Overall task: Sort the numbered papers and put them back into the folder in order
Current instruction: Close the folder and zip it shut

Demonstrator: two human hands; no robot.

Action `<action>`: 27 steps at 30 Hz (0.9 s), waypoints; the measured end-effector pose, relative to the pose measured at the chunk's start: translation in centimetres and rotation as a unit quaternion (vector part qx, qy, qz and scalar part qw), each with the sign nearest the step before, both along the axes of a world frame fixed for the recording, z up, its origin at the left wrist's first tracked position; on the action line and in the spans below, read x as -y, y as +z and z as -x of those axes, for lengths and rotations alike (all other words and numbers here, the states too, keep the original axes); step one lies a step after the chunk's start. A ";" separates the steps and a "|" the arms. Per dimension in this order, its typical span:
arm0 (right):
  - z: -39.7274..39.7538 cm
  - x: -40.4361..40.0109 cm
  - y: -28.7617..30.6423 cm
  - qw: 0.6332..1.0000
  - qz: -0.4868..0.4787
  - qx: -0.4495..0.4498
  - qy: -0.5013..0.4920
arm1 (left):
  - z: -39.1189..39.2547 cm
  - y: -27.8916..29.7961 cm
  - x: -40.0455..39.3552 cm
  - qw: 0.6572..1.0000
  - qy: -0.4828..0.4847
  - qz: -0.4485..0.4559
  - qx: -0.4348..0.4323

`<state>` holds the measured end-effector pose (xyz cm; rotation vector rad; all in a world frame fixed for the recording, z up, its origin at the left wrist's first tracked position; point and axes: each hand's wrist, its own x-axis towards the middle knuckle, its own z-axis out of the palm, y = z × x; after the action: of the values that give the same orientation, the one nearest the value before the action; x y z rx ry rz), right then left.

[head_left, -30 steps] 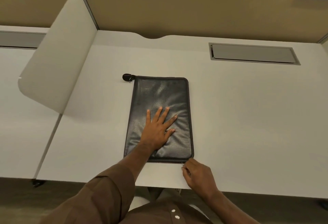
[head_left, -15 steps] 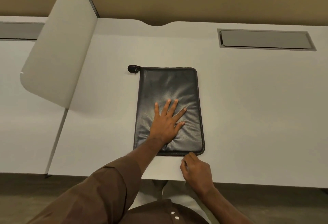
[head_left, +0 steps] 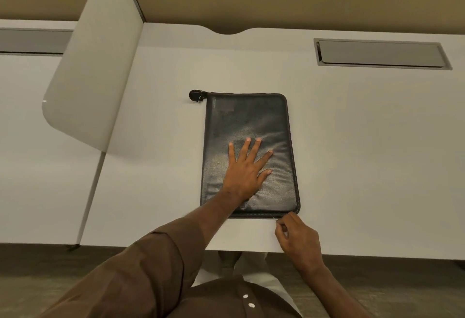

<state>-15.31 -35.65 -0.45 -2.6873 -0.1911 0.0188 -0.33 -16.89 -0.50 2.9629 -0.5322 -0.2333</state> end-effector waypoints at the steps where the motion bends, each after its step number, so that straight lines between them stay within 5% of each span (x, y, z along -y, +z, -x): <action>1: 0.0 -0.1 0.0 1.000 0.004 0.003 -0.001 | 0.0 0.0 0.0 1.000 -0.001 -0.002 -0.002; 17: 0.5 -2.0 -0.5 1.000 0.028 0.000 -0.004 | 0.0 0.6 -0.6 1.000 -0.012 -0.001 -0.027; 27: 0.7 -2.3 -0.8 0.999 0.029 0.027 -0.020 | 4.6 0.3 -4.4 0.980 -0.200 -0.003 0.009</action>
<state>-15.97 -33.33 -1.20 -2.7511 -0.1550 -0.0603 -4.90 -12.44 -0.22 2.8358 -1.1300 -0.2440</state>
